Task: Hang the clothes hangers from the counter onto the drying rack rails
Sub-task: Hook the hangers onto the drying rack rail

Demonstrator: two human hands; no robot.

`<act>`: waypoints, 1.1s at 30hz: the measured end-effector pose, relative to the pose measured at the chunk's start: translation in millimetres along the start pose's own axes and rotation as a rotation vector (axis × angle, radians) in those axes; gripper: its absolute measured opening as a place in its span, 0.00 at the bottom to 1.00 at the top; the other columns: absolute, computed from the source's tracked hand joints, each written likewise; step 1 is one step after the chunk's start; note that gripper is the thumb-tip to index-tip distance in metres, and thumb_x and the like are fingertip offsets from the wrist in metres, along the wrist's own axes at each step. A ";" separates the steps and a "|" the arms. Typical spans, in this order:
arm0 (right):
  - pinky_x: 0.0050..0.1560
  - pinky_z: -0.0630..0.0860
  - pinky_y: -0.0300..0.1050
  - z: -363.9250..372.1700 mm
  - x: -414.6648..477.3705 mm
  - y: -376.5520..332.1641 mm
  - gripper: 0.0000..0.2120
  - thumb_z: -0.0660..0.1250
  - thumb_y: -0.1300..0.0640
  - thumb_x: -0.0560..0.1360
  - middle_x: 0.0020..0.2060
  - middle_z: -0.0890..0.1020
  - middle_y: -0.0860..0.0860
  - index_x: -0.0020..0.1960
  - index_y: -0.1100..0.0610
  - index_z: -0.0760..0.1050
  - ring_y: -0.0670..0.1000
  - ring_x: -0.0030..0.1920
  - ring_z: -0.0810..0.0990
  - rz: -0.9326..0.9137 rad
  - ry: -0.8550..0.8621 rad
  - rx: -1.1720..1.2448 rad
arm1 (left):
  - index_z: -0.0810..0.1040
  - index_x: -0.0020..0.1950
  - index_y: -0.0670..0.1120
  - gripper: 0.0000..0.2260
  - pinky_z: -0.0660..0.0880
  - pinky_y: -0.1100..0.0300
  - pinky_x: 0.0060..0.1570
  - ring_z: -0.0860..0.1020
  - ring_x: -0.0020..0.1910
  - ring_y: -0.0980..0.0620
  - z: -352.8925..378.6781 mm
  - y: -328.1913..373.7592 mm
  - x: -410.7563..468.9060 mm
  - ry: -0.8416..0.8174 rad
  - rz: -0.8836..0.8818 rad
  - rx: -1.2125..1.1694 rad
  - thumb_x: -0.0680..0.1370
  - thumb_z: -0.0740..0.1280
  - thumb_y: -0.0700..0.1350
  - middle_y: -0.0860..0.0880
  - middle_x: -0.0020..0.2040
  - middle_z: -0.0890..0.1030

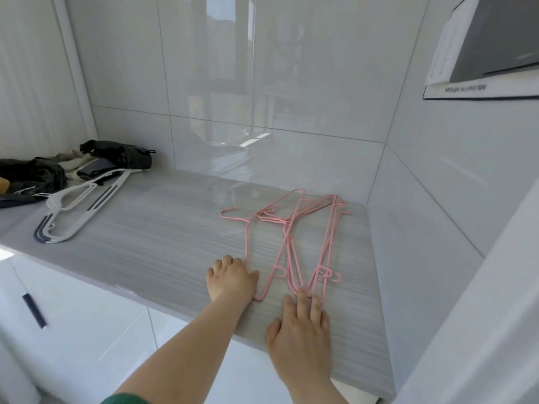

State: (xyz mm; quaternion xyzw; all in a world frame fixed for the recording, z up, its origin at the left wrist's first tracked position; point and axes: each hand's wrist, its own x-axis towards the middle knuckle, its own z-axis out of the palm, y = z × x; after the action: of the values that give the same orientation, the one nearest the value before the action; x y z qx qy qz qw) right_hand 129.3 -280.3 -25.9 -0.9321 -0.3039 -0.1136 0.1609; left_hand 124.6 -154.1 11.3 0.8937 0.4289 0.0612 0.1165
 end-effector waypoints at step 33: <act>0.56 0.61 0.53 -58.2 -8.2 -63.2 0.25 0.54 0.58 0.64 0.57 0.75 0.69 0.60 0.64 0.65 0.61 0.57 0.66 -0.340 0.762 0.393 | 0.66 0.49 0.55 0.09 0.68 0.62 0.36 0.75 0.40 0.50 -144.2 -150.6 -167.5 0.612 0.028 -0.524 0.80 0.54 0.40 0.61 0.36 0.74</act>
State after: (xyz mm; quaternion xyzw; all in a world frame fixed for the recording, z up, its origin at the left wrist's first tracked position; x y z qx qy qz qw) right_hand 78.1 -257.8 39.9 -0.7127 -0.3876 -0.4131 0.4138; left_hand -123.5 -171.3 109.7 0.7801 0.4014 0.4333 0.2064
